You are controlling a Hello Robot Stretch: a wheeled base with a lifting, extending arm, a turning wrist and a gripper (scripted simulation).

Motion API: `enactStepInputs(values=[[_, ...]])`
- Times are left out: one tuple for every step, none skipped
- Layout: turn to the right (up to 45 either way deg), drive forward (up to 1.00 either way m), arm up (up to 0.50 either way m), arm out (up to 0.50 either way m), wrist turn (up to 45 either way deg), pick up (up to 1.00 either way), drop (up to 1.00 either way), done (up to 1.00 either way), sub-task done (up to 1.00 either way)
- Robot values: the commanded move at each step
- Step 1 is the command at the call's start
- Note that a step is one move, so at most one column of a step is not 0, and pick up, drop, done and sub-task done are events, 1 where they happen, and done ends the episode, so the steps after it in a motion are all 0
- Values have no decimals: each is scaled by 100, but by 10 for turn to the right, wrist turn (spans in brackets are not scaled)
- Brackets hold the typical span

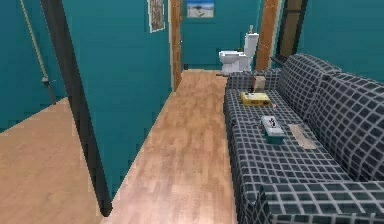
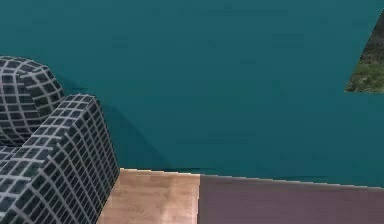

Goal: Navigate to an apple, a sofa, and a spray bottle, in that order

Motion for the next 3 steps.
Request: enactStepInputs(values=[[30,0,0,0,0,0,0,0,0],[0,15,0,0,0,0,0,0,0],[210,0,0,0,0,0,0,0,0]])
